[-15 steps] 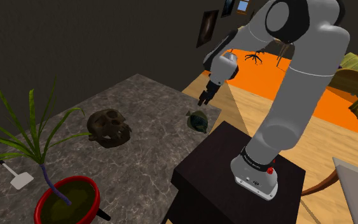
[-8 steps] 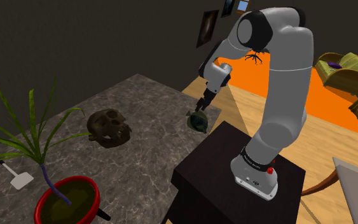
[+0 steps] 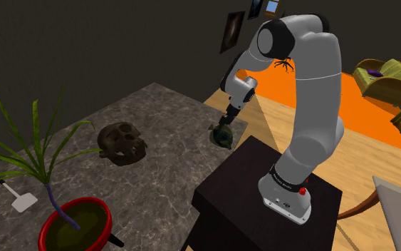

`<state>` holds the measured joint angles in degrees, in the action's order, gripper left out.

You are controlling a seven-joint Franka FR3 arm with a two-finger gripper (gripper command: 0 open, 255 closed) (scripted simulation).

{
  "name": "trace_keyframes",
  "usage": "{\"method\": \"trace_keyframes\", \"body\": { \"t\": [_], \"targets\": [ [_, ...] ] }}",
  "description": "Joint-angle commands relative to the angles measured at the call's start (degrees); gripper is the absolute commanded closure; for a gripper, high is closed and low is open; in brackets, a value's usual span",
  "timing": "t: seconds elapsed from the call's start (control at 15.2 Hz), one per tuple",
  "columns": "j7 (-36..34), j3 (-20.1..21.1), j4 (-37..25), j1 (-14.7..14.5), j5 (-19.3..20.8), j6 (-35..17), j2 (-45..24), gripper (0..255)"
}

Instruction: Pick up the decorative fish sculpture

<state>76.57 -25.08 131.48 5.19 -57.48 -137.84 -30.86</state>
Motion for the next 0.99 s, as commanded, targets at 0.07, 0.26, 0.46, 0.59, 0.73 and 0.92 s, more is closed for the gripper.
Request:
{"method": "trace_keyframes", "body": {
  "t": [0.07, 0.26, 0.46, 0.59, 0.73, 0.92],
  "targets": [
    [0.1, 0.1, -0.1, 0.1, -0.1, 0.0, -0.2, 255],
    [0.1, 0.1, -0.1, 0.0, -0.1, 0.0, -0.2, 255],
    [0.1, 0.1, -0.1, 0.0, -0.1, 0.0, -0.2, 255],
    [-0.5, -0.4, 0.3, -0.2, 0.6, 0.2, 0.7, 255],
    [-1.7, -1.3, 1.0, -0.9, 2.1, 0.7, 2.4, 255],
    [-3.6, -2.6, 1.9, -1.8, 4.3, 1.4, 4.9, 255]
  ]
}}
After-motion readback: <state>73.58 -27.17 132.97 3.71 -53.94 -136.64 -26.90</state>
